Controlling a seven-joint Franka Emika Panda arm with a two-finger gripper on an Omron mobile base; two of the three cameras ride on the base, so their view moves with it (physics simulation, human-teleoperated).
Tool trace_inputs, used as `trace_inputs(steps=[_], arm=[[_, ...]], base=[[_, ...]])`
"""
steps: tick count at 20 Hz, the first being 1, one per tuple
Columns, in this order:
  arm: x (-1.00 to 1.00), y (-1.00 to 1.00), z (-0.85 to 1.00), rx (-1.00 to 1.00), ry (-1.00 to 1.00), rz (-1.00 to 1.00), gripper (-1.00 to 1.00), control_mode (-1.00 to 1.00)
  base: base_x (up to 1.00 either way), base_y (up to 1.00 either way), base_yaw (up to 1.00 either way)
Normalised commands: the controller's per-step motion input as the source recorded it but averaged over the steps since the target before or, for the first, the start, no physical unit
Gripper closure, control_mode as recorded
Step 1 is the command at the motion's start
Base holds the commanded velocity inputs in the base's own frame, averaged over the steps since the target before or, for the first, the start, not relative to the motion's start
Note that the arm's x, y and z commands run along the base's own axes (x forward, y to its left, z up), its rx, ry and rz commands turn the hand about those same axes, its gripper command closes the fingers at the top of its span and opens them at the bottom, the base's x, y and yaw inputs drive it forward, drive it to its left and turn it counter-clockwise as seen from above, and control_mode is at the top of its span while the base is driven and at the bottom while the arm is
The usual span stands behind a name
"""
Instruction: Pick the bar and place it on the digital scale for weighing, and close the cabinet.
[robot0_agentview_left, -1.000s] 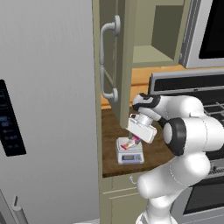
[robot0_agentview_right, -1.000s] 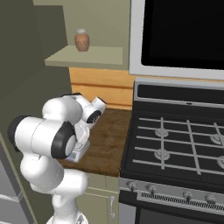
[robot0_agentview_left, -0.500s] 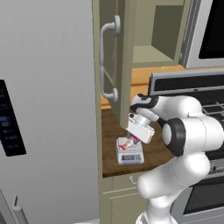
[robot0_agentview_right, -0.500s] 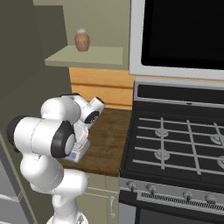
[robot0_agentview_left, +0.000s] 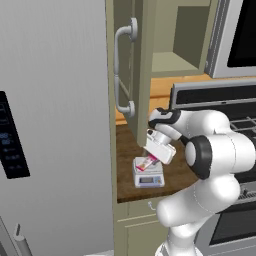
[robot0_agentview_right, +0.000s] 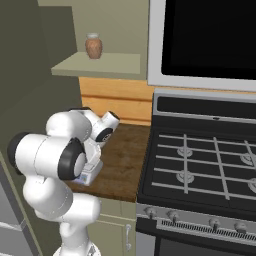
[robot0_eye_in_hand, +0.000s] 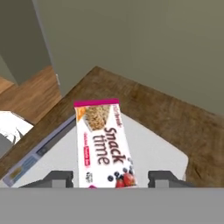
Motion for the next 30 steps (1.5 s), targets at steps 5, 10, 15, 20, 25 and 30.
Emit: trace_inputs(steps=[5,10,15,20,25,30], arm=[[-0.12,0.00,0.01,0.01,-0.11,0.00,-1.00,-1.00],[-0.36,-0.08,0.36,0.06,-0.15,0.00,-1.00,-1.00],[-0.69,-0.04,0.61,0.06,-0.30,0.00,-1.00,-1.00],[-0.83,0.00,0.55,0.05,-0.42,0.00,-1.00,-1.00],[-0.72,0.00,0.75,0.04,-0.42,0.00,-1.00,-1.00],[-0.73,0.00,0.74,0.01,-0.47,0.00,-1.00,-1.00]], base=[[0.00,0.00,0.00],[0.00,0.00,0.00],[0.00,0.00,0.00],[0.00,0.00,0.00],[0.00,0.00,0.00],[0.00,0.00,0.00]])
